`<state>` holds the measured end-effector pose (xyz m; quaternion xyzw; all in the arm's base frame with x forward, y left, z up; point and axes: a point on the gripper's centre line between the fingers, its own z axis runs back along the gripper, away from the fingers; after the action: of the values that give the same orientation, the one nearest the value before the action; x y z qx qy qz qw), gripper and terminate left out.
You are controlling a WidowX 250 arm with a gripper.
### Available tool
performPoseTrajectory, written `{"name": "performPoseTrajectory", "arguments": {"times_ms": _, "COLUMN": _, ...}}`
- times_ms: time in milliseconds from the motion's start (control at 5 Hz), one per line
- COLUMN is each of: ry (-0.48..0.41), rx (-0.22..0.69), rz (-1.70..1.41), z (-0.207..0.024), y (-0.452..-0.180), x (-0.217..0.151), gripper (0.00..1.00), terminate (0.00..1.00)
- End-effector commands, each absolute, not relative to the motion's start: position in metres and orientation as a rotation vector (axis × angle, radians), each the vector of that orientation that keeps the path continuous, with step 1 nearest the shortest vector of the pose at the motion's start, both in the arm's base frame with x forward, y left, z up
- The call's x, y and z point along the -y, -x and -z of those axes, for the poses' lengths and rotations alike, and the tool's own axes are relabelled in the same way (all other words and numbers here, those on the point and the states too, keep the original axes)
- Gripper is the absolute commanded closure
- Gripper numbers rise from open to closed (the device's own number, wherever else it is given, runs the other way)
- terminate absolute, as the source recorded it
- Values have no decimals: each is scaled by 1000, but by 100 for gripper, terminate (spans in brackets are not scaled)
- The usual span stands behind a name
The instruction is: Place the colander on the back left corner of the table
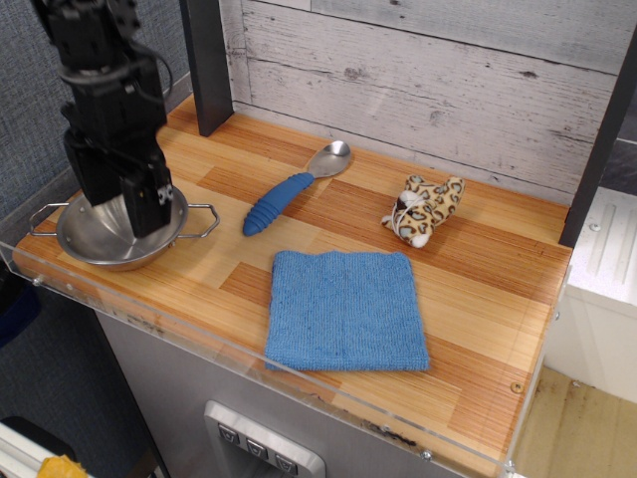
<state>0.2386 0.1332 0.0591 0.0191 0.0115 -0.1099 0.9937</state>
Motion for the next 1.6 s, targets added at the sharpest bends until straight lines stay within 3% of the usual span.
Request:
{"name": "performPoseTrajectory", "arguments": {"times_ms": 0, "ry": -81, "rx": -33, "rz": 315, "z": -47, "y": -251, "x": -122, "gripper": 0, "terminate": 0}}
{"name": "performPoseTrajectory", "arguments": {"times_ms": 200, "ry": -105, "rx": -79, "rz": 359, "z": -44, "y": -254, "x": -110, "gripper": 0, "terminate": 0}}
{"name": "performPoseTrajectory", "arguments": {"times_ms": 400, "ry": -74, "rx": -82, "rz": 335, "z": -37, "y": -249, "x": -109, "gripper": 0, "terminate": 0}}
{"name": "performPoseTrajectory", "arguments": {"times_ms": 800, "ry": -5, "rx": -21, "rz": 206, "z": -26, "y": -240, "x": -121, "gripper": 0, "terminate": 0}}
{"name": "performPoseTrajectory", "arguments": {"times_ms": 1000, "ry": -25, "rx": -34, "rz": 191, "z": -19, "y": -240, "x": -124, "gripper": 0, "terminate": 0}}
{"name": "performPoseTrajectory", "arguments": {"times_ms": 1200, "ry": -88, "rx": 3, "rz": 162, "z": -21, "y": -241, "x": -128, "gripper": 100, "terminate": 0}}
{"name": "performPoseTrajectory", "arguments": {"times_ms": 1400, "ry": -98, "rx": 8, "rz": 161, "z": -20, "y": -241, "x": -127, "gripper": 100, "terminate": 0}}
